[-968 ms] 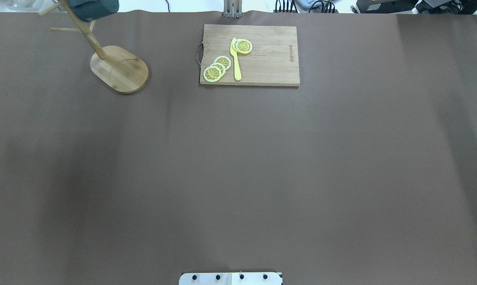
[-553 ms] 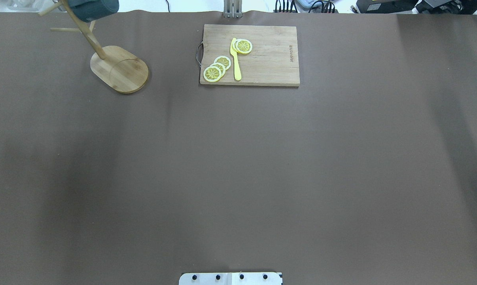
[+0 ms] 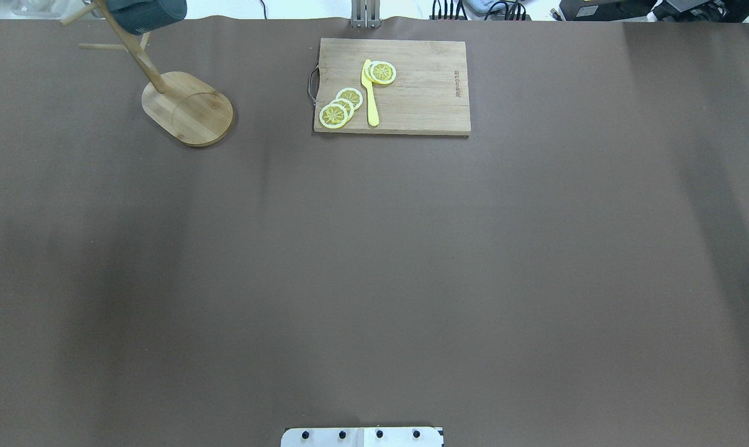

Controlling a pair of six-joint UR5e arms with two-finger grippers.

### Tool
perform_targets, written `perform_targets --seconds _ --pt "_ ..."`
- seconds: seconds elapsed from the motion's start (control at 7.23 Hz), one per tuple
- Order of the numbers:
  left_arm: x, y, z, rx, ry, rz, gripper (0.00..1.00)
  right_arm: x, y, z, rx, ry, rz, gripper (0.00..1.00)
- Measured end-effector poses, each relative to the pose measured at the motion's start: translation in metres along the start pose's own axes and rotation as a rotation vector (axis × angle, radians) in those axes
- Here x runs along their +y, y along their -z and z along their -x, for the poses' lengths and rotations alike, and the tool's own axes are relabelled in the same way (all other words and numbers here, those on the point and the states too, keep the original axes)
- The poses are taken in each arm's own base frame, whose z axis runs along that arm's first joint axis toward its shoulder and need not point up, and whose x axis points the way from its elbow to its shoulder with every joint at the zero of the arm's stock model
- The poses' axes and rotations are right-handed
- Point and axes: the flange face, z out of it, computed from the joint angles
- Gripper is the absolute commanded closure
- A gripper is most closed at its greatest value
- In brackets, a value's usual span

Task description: Hang cup on storage rack

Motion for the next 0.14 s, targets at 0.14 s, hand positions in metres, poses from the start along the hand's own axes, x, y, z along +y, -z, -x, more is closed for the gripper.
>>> perform_targets --seconds 0.14 --pt "0.0001 -0.0004 0.0002 0.001 0.001 0.001 0.01 -0.0008 0.0005 0.0008 0.0 0.001 -0.001 0.0"
